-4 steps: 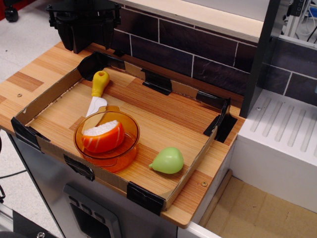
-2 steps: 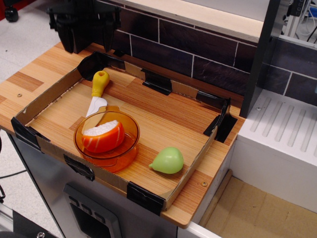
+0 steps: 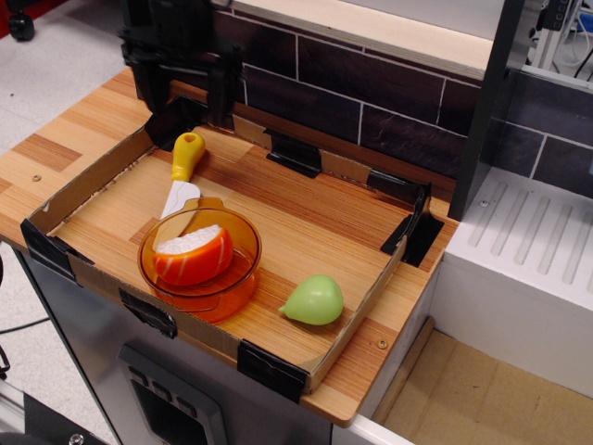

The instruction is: Take sushi out of pot

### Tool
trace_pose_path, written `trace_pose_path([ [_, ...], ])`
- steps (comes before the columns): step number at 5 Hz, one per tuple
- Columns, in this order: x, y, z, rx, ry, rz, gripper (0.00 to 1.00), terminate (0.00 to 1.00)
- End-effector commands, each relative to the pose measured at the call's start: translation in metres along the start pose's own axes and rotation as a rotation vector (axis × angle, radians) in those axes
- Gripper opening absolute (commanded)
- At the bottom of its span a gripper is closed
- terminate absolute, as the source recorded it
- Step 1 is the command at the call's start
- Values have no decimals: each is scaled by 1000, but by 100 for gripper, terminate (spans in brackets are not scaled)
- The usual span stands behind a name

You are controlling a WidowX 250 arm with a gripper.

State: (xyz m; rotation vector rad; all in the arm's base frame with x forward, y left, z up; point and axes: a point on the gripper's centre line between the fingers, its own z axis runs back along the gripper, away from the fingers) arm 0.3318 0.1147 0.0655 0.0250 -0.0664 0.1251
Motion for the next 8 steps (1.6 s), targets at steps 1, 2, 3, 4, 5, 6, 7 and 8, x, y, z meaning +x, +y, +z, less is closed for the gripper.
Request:
trace_pose_path([
  [1,-28,-33,45,-46,-77,-477,100,0],
  [2,-53,-43,51,-66,-74,-700,100,0],
  [3,-76,-47,51,-101,-5,-808,100,0],
  [4,-87,-43,43,-77,-6,-828,100,0],
  [5,-97,-38,28,-47,3,-826,100,0],
  [6,-105,-38,19,-35,4,-818,100,0],
  [7,-112,-41,10,-17,16,-832,100,0],
  [8,-114,-42,3,-2,25,-832,100,0],
])
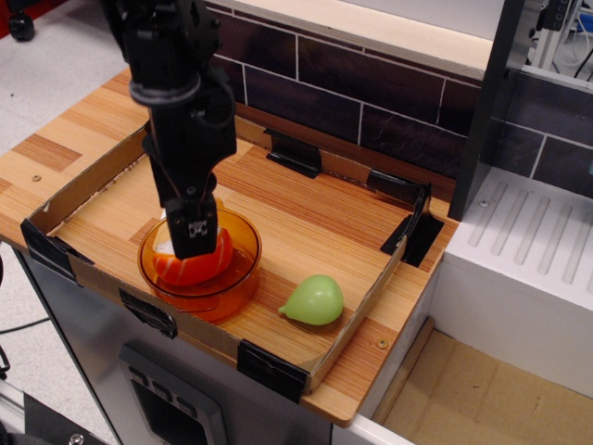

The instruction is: Take sushi out of pot

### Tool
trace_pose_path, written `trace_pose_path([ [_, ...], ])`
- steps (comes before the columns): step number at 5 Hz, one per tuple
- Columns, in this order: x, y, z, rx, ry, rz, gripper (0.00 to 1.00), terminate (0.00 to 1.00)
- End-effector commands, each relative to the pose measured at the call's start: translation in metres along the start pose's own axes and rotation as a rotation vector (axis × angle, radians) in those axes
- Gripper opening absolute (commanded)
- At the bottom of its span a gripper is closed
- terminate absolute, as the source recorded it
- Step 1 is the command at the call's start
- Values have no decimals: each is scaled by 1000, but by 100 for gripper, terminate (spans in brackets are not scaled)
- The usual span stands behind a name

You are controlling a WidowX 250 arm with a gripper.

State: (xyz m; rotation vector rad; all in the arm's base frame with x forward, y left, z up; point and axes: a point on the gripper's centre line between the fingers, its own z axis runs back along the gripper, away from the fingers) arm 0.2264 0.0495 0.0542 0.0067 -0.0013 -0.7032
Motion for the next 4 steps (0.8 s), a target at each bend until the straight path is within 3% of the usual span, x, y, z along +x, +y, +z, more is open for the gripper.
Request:
trace_pose_path([
  [1,-8,8,1,51,-4,-1,100,0],
  [4,-6,12,-15,70,22,-4,100,0],
])
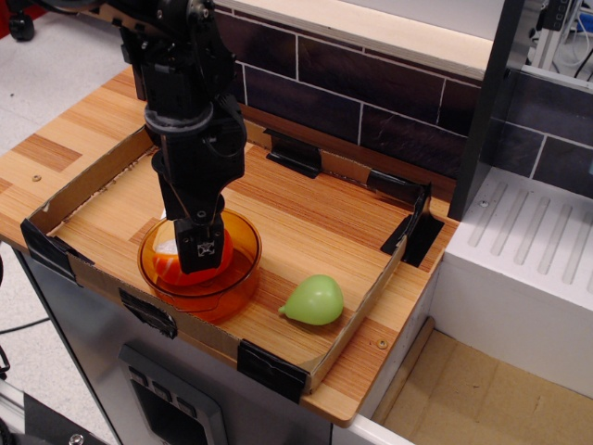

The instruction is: Take sushi out of pot

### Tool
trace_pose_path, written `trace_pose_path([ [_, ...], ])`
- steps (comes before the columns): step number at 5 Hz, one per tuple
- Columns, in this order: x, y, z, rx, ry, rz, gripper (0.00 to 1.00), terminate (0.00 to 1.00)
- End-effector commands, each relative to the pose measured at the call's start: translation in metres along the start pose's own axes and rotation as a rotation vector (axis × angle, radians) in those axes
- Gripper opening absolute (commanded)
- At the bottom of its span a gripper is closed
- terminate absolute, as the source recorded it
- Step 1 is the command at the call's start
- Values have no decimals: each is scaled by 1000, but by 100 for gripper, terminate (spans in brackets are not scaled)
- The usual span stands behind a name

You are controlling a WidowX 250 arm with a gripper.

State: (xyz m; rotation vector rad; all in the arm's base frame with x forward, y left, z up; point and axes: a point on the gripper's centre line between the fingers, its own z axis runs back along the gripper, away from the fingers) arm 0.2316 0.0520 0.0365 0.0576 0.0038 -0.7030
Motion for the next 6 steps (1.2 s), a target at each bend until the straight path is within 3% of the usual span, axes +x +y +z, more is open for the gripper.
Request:
trace_pose_path([
  [1,-8,8,-7,27,18,-7,100,0],
  [3,-8,6,-15,26,37,-20,100,0],
  [4,-8,7,-14,-2,30,-5,0,0],
  [5,-9,9,-9,4,8,-8,0,0],
  [6,-12,18,15,-26,-19,12,0,0],
])
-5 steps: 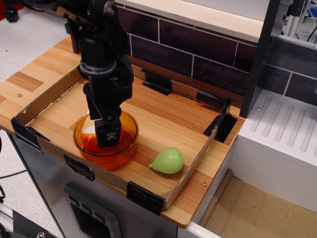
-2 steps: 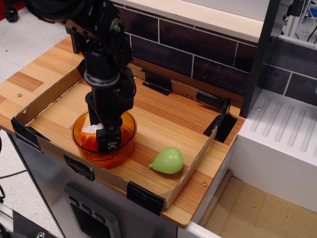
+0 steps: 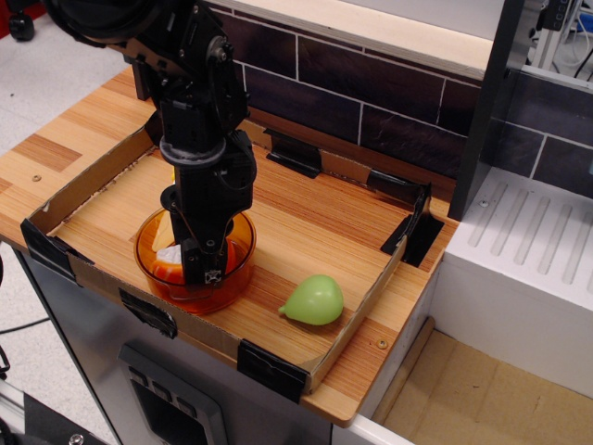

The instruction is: Take sushi out of pot

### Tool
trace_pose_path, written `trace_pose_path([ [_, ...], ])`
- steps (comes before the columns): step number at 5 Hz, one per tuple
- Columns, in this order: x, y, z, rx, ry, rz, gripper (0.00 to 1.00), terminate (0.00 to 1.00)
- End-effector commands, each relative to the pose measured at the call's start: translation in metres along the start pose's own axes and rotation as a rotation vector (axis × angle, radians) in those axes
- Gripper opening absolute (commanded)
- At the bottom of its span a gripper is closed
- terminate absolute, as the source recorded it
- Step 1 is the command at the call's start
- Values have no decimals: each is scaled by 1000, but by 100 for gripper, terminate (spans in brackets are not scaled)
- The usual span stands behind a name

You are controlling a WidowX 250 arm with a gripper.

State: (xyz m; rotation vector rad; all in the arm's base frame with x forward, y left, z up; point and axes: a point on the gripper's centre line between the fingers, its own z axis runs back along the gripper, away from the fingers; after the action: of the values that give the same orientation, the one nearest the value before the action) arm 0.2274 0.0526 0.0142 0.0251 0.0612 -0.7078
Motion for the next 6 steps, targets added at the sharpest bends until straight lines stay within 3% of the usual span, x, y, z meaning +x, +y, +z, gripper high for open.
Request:
trace_pose_path([
  [1,-12,28,70,31,-91,57,0,0],
  [2,-13,37,101,24,-144,84,0,0],
  [3,7,44,115,-23,-161,163,0,0],
  [5,69,44,79,-62,-146,320,0,0],
  [6,90,41,56,-139,-128,350,0,0],
])
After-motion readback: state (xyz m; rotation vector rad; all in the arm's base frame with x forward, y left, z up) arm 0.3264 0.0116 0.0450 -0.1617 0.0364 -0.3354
